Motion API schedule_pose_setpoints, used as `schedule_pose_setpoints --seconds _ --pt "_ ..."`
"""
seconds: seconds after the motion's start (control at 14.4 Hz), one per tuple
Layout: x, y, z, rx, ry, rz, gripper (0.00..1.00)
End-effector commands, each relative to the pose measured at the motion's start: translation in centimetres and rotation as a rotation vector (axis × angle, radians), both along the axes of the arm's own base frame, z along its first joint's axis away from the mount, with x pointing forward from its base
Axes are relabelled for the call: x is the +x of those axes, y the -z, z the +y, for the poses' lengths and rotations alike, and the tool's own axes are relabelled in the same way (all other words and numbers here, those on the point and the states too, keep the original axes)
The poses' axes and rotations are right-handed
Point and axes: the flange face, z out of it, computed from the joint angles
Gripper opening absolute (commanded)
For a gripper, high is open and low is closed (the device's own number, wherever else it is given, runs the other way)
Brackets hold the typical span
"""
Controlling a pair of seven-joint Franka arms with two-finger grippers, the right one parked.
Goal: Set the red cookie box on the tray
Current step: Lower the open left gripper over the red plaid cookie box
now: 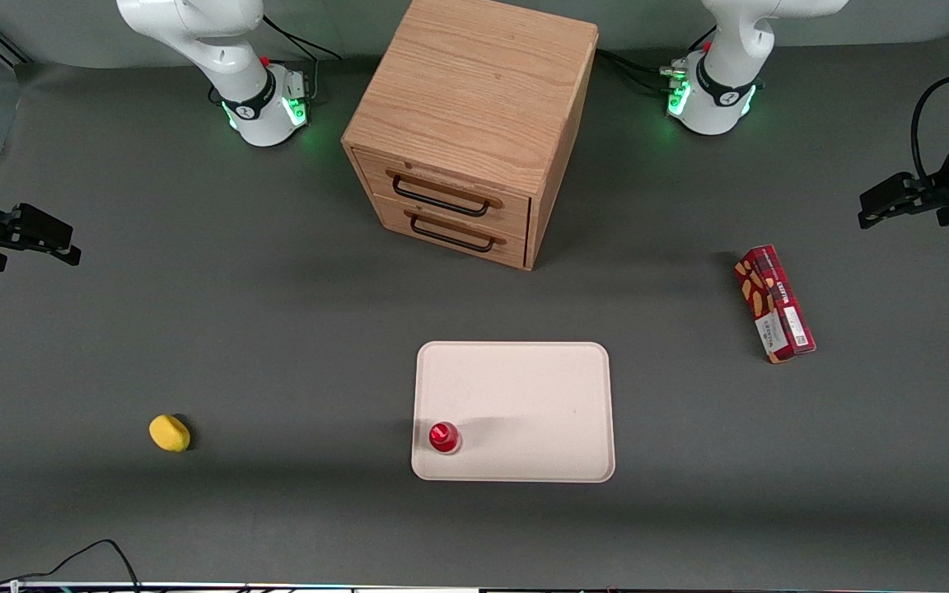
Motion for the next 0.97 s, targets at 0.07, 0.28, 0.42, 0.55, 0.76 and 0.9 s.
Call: schedule_pose_setpoints --seconds 0.07,0.28,0.42,0.55,0.76,0.9 --pt "0.7 -0.4 -0.2 0.015 0.015 0.017 1.0" --pt "0.6 0.4 0.0 0.016 0.039 0.057 1.0" --pt "0.5 3.0 0.4 0.024 0.029 0.105 1.0" --pt "0.4 6.2 0.8 0.025 0.021 0.126 1.0" --pt "-0.3 11.1 3.4 0.02 -0.044 0.123 1.0" --pt "-1.1 14.4 3.8 0.023 -0.091 0.119 1.0"
